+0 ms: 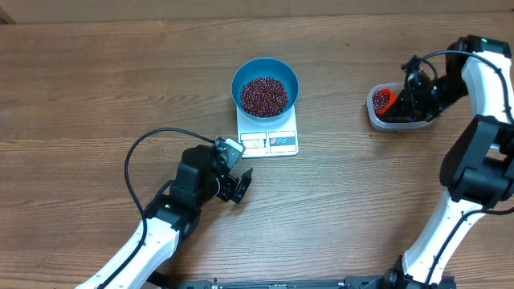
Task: Scoop item into bowl and weigh 150g on scale
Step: 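Lower the scoop into the beans and scoop with the right gripper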
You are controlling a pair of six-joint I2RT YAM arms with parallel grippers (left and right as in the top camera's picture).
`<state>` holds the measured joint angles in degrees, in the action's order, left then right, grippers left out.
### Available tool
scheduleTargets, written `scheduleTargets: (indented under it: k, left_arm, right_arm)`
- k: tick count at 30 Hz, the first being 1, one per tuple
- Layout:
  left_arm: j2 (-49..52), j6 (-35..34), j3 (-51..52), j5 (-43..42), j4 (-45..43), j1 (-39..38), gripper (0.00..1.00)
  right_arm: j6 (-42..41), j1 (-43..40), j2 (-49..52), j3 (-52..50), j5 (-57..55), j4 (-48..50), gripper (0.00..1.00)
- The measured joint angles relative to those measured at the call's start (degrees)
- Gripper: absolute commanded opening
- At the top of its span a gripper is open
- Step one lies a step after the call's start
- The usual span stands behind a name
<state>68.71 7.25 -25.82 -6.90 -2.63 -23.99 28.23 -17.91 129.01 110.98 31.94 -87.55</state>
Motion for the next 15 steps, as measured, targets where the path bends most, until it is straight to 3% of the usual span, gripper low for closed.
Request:
scheduleTargets:
  k: [15]
  left_arm:
    - [0.0, 0.0, 0.0, 0.0, 0.0, 0.0, 0.99]
  right_arm:
    - [-1.2, -6.9, 0.0, 0.0, 4.7, -1.1, 0.04]
